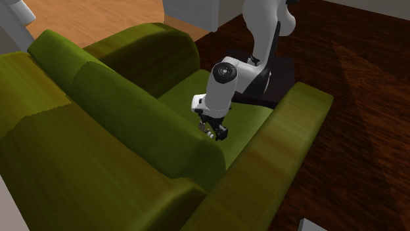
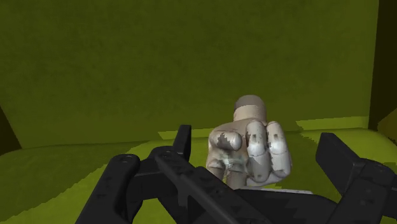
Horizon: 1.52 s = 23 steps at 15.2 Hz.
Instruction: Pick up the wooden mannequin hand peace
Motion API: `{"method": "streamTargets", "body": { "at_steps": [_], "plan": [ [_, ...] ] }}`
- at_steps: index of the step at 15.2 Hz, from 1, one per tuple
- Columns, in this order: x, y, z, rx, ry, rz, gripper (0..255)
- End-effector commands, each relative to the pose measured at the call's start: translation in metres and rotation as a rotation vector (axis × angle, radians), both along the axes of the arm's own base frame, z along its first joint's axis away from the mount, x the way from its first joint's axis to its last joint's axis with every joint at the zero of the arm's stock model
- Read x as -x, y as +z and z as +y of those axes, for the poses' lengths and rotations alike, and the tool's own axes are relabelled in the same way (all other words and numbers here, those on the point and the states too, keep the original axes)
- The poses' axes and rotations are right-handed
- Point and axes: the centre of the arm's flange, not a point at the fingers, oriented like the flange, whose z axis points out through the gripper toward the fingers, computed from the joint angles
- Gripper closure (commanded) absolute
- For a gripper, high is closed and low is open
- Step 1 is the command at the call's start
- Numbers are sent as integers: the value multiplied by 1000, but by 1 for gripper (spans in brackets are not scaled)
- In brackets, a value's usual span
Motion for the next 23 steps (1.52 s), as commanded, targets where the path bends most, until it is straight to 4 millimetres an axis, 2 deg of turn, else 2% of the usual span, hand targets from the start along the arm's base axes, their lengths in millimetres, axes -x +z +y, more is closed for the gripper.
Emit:
{"method": "streamTargets", "body": {
  "at_steps": [1, 3, 4, 13, 23],
  "plan": [
    [1, -11, -1, 0, 0, 0, 0],
    [1, -14, -1, 0, 0, 0, 0],
    [2, -15, -2, 0, 0, 0, 255],
    [1, -14, -1, 0, 0, 0, 255],
    [1, 39, -1, 0, 0, 0, 255]
  ]
}}
